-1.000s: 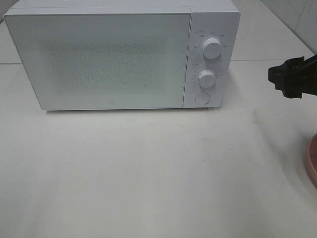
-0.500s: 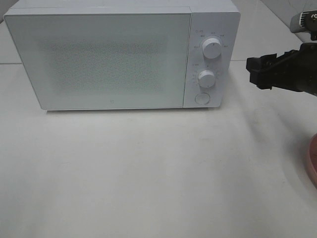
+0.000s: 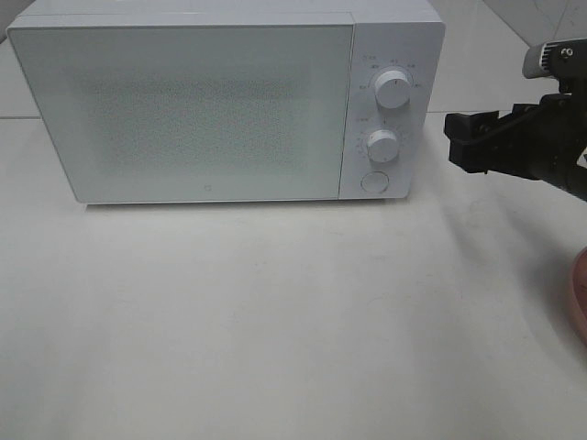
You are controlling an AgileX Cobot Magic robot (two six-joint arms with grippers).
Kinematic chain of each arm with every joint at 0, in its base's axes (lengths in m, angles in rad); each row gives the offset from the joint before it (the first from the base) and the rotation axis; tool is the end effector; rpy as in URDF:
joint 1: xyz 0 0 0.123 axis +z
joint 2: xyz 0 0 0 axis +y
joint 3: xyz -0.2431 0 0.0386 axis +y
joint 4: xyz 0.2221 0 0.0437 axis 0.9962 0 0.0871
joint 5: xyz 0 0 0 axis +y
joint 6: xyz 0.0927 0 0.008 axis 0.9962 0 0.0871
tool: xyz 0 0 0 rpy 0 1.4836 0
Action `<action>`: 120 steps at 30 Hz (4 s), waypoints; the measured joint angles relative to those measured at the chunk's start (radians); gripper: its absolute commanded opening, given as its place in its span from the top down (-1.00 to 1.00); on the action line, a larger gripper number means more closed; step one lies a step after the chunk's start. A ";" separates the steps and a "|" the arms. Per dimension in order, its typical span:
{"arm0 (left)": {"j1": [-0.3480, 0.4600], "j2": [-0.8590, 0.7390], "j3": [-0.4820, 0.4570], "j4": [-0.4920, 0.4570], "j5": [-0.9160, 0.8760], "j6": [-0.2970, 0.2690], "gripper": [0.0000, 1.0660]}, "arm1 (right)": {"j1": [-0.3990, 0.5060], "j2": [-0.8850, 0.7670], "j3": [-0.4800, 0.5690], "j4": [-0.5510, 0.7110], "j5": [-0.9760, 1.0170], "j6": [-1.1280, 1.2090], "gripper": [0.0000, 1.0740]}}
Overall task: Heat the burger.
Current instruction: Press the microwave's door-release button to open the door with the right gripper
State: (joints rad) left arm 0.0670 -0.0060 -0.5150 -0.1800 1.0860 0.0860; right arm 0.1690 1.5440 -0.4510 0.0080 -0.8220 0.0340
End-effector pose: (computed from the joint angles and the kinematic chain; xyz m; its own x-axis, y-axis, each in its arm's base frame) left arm 0.0103 -0.0141 0.2668 -0.4527 -0.0290 -0.8912 0.0754 0.9947 -0.0706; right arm 0.2608 0.0439 0.1728 -0.1865 0.0082 -0.9824 -0.1553 0.9872 0.0377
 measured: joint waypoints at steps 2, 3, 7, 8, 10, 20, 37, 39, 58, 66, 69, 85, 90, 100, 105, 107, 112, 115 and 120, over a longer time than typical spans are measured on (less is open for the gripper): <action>0.000 0.000 0.000 0.000 0.000 0.000 -0.83 | 0.012 0.000 0.011 0.023 -0.021 -0.008 -0.39; 0.000 0.000 0.000 0.000 0.000 0.000 -0.83 | 0.039 0.001 0.033 0.074 -0.059 -0.034 -0.39; 0.000 0.000 0.000 0.000 0.000 0.000 -0.83 | 0.093 0.023 0.071 0.195 -0.130 -0.083 -0.39; 0.000 0.000 0.000 0.000 0.000 0.000 -0.83 | 0.093 0.023 0.071 0.195 -0.130 -0.083 -0.39; 0.000 0.000 0.000 0.000 0.000 0.000 -0.83 | 0.128 0.056 0.081 0.252 -0.166 -0.109 -0.39; 0.000 0.000 0.000 0.000 0.000 0.000 -0.83 | 0.289 0.214 0.088 0.350 -0.295 -0.127 -0.39; 0.000 0.000 0.000 0.000 0.000 0.000 -0.83 | 0.370 0.338 0.087 0.511 -0.386 -0.120 -0.34; 0.000 0.000 0.000 0.000 0.000 0.000 -0.83 | 0.370 0.338 0.087 0.511 -0.386 -0.111 -0.31; 0.000 0.000 0.000 0.000 0.000 0.000 -0.83 | 0.370 0.338 0.087 0.511 -0.388 0.885 0.72; 0.000 0.000 0.000 0.000 0.000 0.000 -0.83 | 0.370 0.338 0.087 0.511 -0.388 1.256 1.00; 0.000 0.000 0.000 0.000 0.000 0.000 -0.83 | 0.370 0.338 0.087 0.511 -0.388 1.316 1.00; 0.000 0.000 0.000 0.000 0.000 0.000 -0.83 | 0.370 0.338 0.073 0.522 -0.308 1.468 1.00; 0.000 0.000 0.000 0.000 0.000 0.000 -0.83 | 0.370 0.339 0.012 0.530 -0.204 1.468 1.00; 0.000 0.000 0.000 0.000 0.000 0.000 -0.83 | 0.370 0.379 -0.108 0.554 -0.128 1.407 1.00; 0.000 0.000 0.000 0.000 0.000 0.000 -0.83 | 0.370 0.437 -0.175 0.564 -0.119 1.398 1.00; 0.000 0.000 0.000 0.000 0.000 0.000 -0.83 | 0.370 0.444 -0.182 0.564 -0.119 1.398 1.00; 0.000 0.000 0.000 0.000 0.000 0.000 -0.83 | 0.370 0.463 -0.212 0.592 -0.119 1.383 1.00; 0.000 0.000 0.000 0.000 0.000 0.000 -0.83 | 0.370 0.480 -0.226 0.607 -0.121 1.363 1.00; 0.000 0.000 0.000 0.000 0.000 0.000 -0.83 | 0.370 0.513 -0.258 0.627 -0.120 1.361 1.00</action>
State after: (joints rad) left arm 0.0670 -0.0060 -0.5150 -0.1800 1.0860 0.0860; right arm 0.5390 2.0570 -0.7090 0.6350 -0.9420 1.3950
